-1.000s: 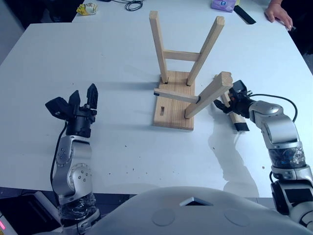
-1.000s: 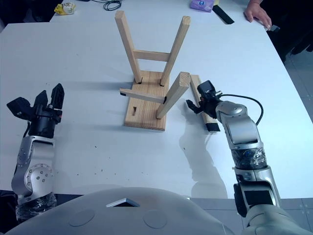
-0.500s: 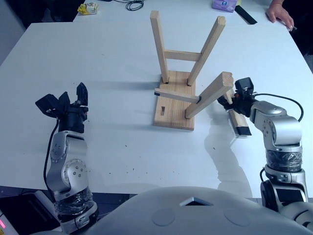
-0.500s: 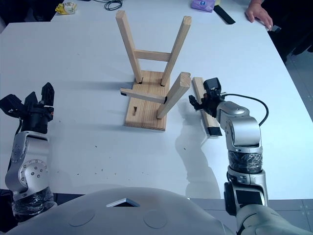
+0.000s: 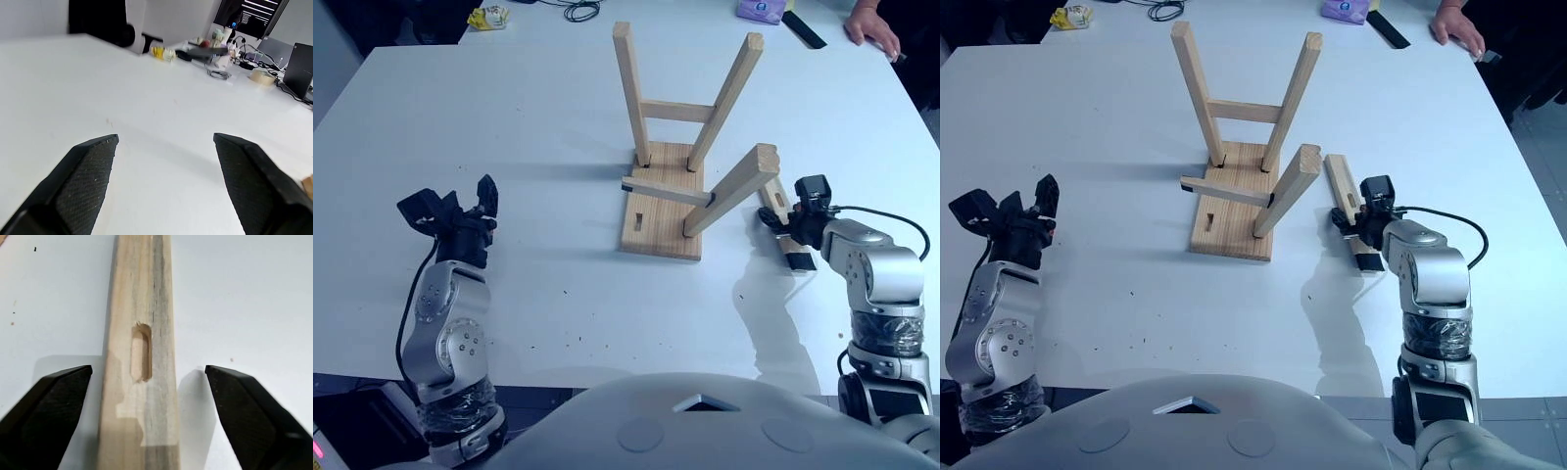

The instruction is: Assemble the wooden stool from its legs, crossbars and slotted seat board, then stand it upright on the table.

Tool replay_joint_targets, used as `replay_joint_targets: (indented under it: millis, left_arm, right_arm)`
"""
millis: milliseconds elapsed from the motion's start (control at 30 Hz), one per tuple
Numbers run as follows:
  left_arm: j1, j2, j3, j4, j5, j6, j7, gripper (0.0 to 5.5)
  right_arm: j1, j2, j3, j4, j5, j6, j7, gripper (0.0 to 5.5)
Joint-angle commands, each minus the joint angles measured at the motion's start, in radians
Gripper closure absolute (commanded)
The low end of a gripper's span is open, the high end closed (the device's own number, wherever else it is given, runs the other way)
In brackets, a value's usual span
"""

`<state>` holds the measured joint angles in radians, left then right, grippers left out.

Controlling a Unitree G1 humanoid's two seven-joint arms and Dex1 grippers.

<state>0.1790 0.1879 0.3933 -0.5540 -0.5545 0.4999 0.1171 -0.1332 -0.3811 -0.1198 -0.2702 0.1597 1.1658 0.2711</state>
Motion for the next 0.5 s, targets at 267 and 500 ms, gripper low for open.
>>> replay_joint_targets:
  millis: [267, 500]
  left_arm:
    - [-0.201, 0.044, -0.011, -0.050, -0.013, 0.031, 0.004, 1.90]
    - [-0.275, 0.080, -0.014, -0.028, -0.023, 0.064, -0.025, 1.90]
  right_arm:
    - [0.026, 0.109, -0.014, -0.003, 0.020, -0.027, -0.059, 2.74]
    - [0.073, 0.118, 0.002, 0.052, -0.027, -0.166, -0.114, 3.44]
